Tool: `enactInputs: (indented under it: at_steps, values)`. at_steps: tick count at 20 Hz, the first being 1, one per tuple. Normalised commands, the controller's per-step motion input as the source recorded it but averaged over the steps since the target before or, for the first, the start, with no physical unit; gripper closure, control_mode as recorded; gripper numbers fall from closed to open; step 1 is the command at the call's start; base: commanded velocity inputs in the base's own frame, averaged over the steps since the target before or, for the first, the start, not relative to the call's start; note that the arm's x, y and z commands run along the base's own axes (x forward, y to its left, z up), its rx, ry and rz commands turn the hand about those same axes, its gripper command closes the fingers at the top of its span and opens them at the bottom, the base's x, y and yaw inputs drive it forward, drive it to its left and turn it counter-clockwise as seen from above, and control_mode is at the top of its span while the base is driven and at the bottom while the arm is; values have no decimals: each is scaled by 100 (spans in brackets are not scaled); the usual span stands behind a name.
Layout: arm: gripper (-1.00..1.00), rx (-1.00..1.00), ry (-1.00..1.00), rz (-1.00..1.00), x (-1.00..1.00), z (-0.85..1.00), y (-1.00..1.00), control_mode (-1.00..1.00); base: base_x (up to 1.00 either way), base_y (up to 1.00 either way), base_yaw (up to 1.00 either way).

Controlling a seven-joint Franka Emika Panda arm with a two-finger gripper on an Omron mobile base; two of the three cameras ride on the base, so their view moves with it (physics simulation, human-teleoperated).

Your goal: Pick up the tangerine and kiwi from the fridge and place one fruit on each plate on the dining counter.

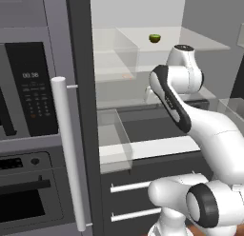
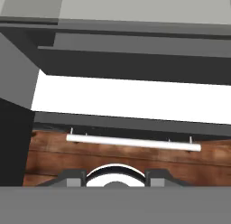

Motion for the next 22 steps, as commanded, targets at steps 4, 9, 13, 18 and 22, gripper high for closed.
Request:
enactInputs:
  at_steps: [4, 9, 13, 18, 22]
  values:
    - [-100, 0, 0, 0, -8, 0, -4, -100, 0, 0, 0]
    - [-100, 0, -50, 0, -15, 42, -6, -100, 0, 0, 0]
    - [-100, 1, -39, -3, 0, 85, -2, -100, 0, 0, 0]
    - [-100, 1, -38, -9, 0, 90, -5, -100, 0, 0, 0]
    - [-100, 0, -56, -15, 13, 57, -23, -100, 0, 0, 0]
